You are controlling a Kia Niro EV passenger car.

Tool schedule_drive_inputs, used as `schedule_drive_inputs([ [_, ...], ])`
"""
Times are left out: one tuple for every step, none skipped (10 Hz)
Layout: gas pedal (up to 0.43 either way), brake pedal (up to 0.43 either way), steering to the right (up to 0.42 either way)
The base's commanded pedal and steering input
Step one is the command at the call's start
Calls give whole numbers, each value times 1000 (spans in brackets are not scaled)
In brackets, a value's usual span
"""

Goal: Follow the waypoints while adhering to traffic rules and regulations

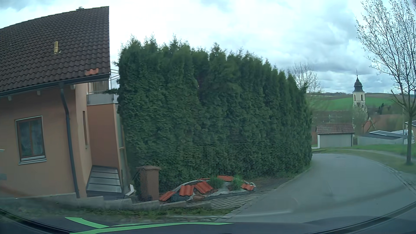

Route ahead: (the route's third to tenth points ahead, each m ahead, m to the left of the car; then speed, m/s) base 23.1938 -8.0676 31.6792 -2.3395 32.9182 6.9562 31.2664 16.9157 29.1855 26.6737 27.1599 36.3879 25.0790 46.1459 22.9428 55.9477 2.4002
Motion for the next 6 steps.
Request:
schedule_drive_inputs([
  [0, 6, 706],
  [0, 18, 700],
  [0, 6, 691],
  [0, 0, 680],
  [0, 0, 659],
  [0, 12, 632],
])
